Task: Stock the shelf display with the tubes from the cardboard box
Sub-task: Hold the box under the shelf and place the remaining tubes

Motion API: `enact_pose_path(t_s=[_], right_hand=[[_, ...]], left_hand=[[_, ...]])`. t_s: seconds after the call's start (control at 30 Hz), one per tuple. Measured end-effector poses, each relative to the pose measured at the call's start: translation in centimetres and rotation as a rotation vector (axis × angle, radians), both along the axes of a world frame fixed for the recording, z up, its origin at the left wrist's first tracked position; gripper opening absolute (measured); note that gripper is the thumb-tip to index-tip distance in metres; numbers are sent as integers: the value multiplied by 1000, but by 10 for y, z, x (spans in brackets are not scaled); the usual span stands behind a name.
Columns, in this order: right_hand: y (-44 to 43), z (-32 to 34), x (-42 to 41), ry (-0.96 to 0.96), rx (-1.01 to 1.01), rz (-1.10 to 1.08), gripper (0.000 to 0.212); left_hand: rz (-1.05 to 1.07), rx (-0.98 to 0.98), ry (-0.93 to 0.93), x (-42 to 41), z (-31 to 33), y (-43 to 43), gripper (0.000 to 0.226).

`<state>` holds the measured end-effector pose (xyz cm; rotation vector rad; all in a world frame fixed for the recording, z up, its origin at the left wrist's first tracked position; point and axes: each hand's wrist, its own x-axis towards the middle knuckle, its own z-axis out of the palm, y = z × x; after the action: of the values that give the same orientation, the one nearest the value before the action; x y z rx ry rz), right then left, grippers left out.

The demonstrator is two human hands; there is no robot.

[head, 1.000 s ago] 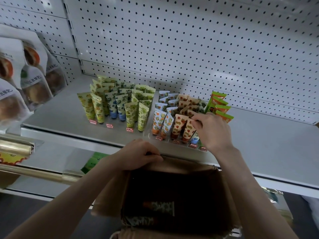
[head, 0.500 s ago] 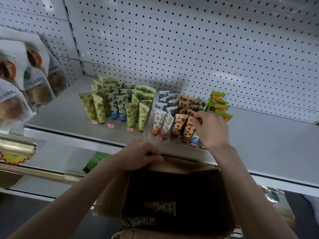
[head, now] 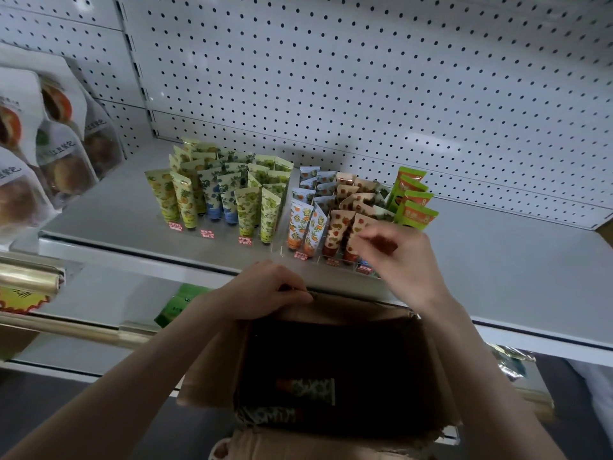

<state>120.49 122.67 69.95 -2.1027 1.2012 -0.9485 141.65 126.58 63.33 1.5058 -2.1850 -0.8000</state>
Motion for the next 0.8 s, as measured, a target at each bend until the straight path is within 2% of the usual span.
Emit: enact_pose_path(t_s=[0.13,0.2,0.37,0.5,0.57,0.8], right_hand=[[30,-13,-12,66,407,229,3],[40,-23,-13,178,496,299,5],[52,-63,3,734,384,467,26],[65,-91,13,1109,390,429,38],[72,-100,15,1184,366,421,39],[76,-103,28,1172,363,376,36]], left_hand=[[-2,0,16,-4,0,3,17],[-6,0,13,-8,1,4,17],[-6,0,0,-19,4,10,15],[7,-6,-3,-23,7,17,16],[12,-8,-18,-23,8,19,18],[69,-26,-38,-11,6,29,19]])
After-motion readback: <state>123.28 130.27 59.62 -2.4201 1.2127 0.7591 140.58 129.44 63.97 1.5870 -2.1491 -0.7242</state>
